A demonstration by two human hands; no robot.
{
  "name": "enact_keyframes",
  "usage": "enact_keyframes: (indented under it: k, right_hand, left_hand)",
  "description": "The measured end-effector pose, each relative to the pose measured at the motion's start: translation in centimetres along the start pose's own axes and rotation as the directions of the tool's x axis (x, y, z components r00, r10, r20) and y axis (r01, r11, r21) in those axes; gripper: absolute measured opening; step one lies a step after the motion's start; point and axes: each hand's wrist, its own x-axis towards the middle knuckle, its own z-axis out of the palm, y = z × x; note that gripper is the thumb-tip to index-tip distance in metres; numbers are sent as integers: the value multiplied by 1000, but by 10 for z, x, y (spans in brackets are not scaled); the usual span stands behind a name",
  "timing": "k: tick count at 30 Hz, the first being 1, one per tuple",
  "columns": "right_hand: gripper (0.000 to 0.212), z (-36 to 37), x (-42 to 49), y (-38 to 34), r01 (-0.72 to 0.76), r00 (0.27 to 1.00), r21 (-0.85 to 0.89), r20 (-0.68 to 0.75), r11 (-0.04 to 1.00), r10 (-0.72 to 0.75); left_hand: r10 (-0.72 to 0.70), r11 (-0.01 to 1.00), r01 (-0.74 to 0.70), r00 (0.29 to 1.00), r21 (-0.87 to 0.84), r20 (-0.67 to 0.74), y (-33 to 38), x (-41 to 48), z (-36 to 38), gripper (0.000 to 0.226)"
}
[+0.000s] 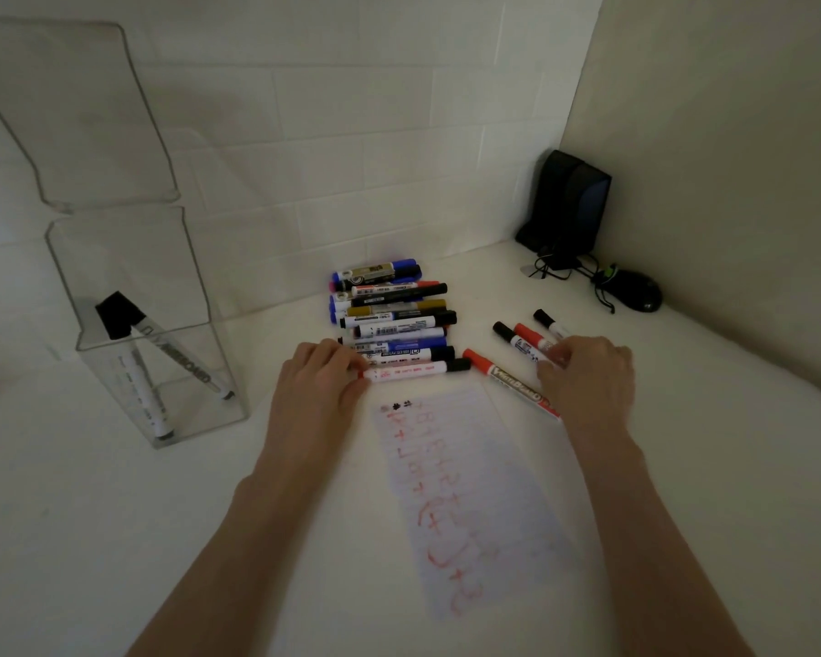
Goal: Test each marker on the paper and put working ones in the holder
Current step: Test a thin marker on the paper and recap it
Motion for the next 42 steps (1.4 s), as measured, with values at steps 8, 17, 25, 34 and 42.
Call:
enact_keyframes:
  k: [8,17,25,34,42]
  right_hand:
    - [24,-4,-12,-30,307,927,156,172,939,-332]
    - [28,2,-18,-36,360,928,389,-51,848,-370]
    - [24,13,-46,-72,526,793,497,4,689,-609]
    - [17,-9,-57,-85,-198,862,896,352,398,-364]
    - [31,-9,-62,-91,-108,853,913,289,394,-434]
  left_hand:
    - [-246,842,158,963,-516,-108,16,4,-18,10]
    - [-301,723,111,939,-682,-166,17,8,-28,13]
    - [-262,656,76,956,-751,-132,27,6,-33,21]
    - [-61,796,165,979,-583,193,36,-2,-23,19]
    - [105,770,152,928,-619,358,31,-6,-28,34]
